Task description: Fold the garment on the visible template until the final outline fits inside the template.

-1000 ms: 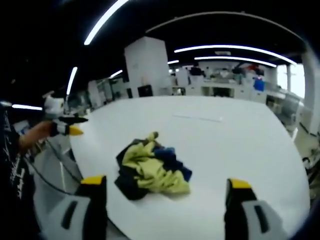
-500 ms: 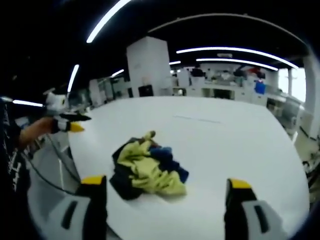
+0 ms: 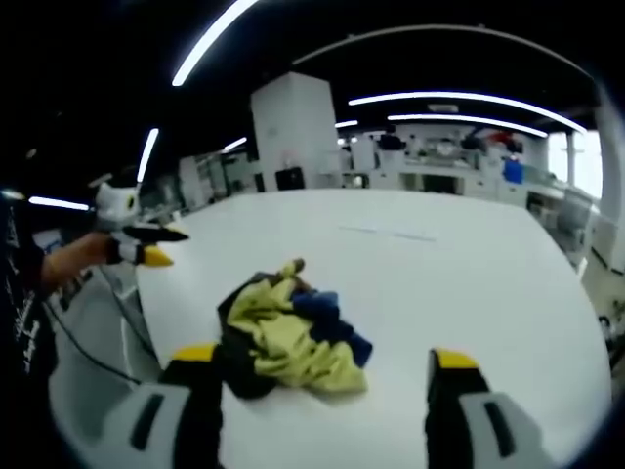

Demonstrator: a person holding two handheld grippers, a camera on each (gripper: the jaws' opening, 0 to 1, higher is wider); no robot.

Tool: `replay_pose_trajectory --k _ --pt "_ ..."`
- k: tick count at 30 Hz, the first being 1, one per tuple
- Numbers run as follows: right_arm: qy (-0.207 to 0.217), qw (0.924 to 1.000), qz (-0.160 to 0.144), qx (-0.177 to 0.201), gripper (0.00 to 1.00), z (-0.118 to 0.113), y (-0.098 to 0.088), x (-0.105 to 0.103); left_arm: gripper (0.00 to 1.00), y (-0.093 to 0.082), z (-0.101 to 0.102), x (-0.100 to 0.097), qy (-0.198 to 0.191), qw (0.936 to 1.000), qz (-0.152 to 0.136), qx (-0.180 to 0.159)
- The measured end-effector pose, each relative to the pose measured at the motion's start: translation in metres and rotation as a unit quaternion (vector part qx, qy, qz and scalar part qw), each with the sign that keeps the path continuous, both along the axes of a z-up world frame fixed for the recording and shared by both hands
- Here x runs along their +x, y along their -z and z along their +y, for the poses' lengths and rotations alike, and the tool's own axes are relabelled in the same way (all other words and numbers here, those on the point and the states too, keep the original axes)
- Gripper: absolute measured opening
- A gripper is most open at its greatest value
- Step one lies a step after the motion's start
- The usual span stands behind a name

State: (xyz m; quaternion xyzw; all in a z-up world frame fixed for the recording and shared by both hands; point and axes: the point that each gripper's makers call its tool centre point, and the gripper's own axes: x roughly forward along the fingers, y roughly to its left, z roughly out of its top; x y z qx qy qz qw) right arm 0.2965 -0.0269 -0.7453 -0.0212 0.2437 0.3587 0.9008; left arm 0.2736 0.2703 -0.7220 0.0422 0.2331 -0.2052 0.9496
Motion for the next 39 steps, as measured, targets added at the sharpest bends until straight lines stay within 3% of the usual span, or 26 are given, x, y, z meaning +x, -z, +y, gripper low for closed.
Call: replay_pose_trajectory --k 17,24,39 --pt "-0.052 0.9985 -0.016 -0.005 0.64 0.027 0.0 0.011 0.61 0.011 -0.028 0.009 0.045 0.999 0.005 0.007" --pt "-0.079 0.9968 -0.015 -0.004 0.47 0.047 0.001 0.018 0.58 0.02 -0.034 0.02 0.055 0.9984 0.015 0.007" --pt "-0.127 0.9918 -0.007 -0.01 0.35 0.081 0.012 0.043 0.47 0.045 -0.051 0.038 0.103 0.9936 0.042 0.019"
